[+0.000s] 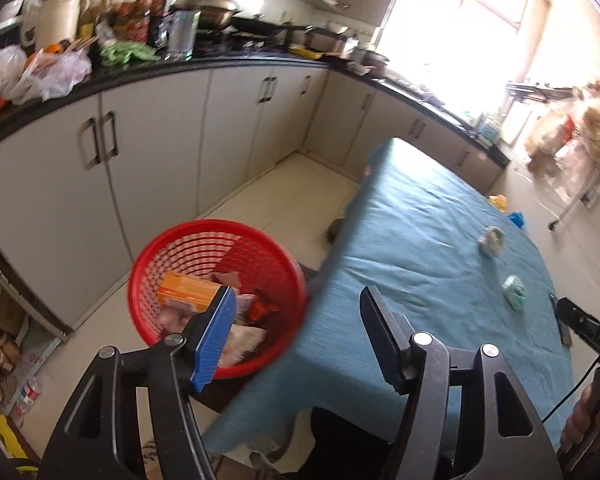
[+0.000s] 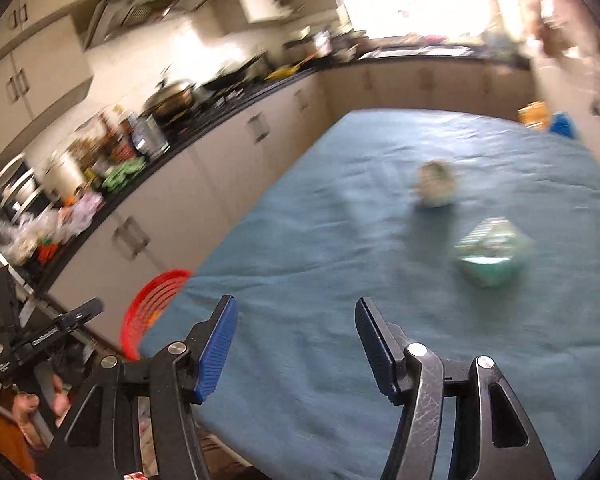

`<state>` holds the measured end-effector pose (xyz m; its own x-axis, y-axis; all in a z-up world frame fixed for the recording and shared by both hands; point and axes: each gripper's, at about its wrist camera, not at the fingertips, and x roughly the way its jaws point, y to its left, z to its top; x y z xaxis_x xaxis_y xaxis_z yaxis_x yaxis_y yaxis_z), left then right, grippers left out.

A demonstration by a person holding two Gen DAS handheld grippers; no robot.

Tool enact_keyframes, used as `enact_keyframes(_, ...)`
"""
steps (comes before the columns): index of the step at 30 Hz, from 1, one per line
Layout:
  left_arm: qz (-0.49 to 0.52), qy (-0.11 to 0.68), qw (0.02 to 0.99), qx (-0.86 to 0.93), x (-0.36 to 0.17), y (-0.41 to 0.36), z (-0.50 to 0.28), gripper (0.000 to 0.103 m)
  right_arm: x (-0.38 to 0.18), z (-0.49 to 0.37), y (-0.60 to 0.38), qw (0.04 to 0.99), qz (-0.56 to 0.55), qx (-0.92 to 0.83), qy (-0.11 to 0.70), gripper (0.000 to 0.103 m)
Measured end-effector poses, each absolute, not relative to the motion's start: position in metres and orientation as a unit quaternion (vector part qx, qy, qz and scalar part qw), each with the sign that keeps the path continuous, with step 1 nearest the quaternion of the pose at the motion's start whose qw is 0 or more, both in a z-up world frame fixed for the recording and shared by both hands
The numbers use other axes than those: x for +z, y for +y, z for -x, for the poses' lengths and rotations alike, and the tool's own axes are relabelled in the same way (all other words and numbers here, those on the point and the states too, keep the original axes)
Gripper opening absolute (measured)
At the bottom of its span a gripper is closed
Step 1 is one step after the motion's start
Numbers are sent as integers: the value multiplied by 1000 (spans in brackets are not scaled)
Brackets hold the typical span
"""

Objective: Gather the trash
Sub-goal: 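Move both grippers back over the table toward the wipes pack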

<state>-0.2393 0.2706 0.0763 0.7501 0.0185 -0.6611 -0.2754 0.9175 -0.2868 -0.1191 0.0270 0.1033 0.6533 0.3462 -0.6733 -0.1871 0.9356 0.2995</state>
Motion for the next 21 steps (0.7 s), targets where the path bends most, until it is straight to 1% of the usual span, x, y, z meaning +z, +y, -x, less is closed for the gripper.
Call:
enact_keyframes(3,177,335,924,53,87,249,250,63,128,148,-14,925,-80,89,360,66)
enact_keyframes(5,167,326,930,41,93,235,257,67,150,169,-40,940,-55,46,334,68)
enact_keyframes(10,146,312,939,28,105,210,271,68,201,209,-86,959,14,-34,282,71)
enact_keyframes(13,150,308,939,22,110,206,277,69,229,234,-109,966,32,-68,247,78)
enact_keyframes(17,150,300,942,24,117,201,284,74,234,260,-126,972,-6,-64,227,84)
enact_keyframes(21,147,293,945,20,124,198,282,75,207,264,-123,963,-47,-35,264,84)
